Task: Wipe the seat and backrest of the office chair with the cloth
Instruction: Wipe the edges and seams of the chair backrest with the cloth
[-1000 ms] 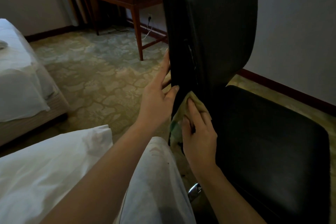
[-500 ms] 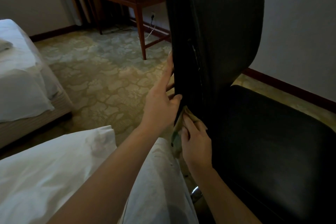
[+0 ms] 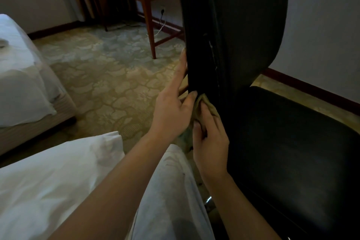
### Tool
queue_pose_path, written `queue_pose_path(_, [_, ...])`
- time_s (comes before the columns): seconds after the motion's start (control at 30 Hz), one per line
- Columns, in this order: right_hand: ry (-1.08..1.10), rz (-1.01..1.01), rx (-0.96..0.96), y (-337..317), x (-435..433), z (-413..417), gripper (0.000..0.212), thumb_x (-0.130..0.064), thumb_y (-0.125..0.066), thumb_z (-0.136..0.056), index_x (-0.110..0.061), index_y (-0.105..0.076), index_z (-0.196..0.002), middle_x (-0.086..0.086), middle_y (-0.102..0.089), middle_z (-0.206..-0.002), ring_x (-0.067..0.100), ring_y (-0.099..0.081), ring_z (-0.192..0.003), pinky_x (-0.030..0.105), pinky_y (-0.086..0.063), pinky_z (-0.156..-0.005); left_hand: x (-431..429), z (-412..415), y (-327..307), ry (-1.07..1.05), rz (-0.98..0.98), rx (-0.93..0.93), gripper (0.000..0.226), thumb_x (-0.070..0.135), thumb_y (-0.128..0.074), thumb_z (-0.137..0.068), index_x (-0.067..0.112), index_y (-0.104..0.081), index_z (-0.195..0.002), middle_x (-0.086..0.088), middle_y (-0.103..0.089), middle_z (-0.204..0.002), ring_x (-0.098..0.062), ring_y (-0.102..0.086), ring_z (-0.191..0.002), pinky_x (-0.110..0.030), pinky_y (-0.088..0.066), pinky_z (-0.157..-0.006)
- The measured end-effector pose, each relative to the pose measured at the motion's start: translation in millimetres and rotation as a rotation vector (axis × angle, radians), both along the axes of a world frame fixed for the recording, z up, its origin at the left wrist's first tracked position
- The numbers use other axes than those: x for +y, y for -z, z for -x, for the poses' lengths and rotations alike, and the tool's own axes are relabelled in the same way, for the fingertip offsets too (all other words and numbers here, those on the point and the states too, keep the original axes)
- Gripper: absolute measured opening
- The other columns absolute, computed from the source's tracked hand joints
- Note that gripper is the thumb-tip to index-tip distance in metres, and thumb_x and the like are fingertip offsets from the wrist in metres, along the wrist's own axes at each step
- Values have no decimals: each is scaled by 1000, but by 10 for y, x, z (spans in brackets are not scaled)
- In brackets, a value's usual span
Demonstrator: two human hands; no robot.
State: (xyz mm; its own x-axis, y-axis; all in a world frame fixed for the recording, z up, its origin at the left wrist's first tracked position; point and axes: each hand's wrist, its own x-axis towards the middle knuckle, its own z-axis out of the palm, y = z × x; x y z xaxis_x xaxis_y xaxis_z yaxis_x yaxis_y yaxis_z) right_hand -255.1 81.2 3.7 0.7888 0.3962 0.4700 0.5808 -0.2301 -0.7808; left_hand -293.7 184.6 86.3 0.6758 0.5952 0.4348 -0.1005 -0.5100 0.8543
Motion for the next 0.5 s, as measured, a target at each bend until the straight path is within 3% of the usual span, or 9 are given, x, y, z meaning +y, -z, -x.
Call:
queue_pose_path(0.1, [2, 31, -21, -18, 95, -15, 61, -18, -67, -94, -26, -44, -149, 3, -53, -142, 15, -53, -128, 23, -43, -103, 11, -12, -1, 1, -7, -9, 86, -7, -55, -98, 38, -15, -160, 9, -43, -157, 4, -45, -138, -26, -49, -106])
queue_pose_path(0.2, [17, 34, -12, 31, 140, -23, 58, -16, -67, -93, -21, -48, -147, 6, -55, -139, 22, -57, -125, 33, -50, -101, 5, -23, -6, 2, 14, -16, 85, -8, -54, -98, 38, -16, -159, 10, -43, -157, 5, -44, -138, -29, -49, -107])
queue_pose_path(0.33, [53, 85, -105, 174, 145, -92, 46, -11, -70, -91, -15, -60, -136, 11, -63, -125, 28, -63, -114, 32, -49, -95, -20, -30, -9, 3, 41, -15, 84, -9, -53, -98, 35, -17, -160, 12, -41, -158, 8, -42, -138, -25, -47, -108])
queue_pose_path(0.43, [39, 137, -51, 351, 44, -68, 43, -9, -68, -92, -15, -62, -134, 13, -63, -123, 30, -65, -111, 33, -54, -92, -11, -23, -17, 3, 26, -2, 83, -6, -54, -99, 34, -16, -161, 17, -42, -155, 12, -43, -135, -18, -46, -106])
queue_pose_path(0.5, [-16, 111, 8, 450, -81, -10, 45, -9, -66, -94, -16, -58, -138, 10, -61, -127, 18, -61, -114, 14, -48, -94, -21, -7, -28, 4, 15, 5, 82, -5, -55, -99, 33, -15, -161, 19, -42, -152, 15, -43, -133, -13, -44, -103])
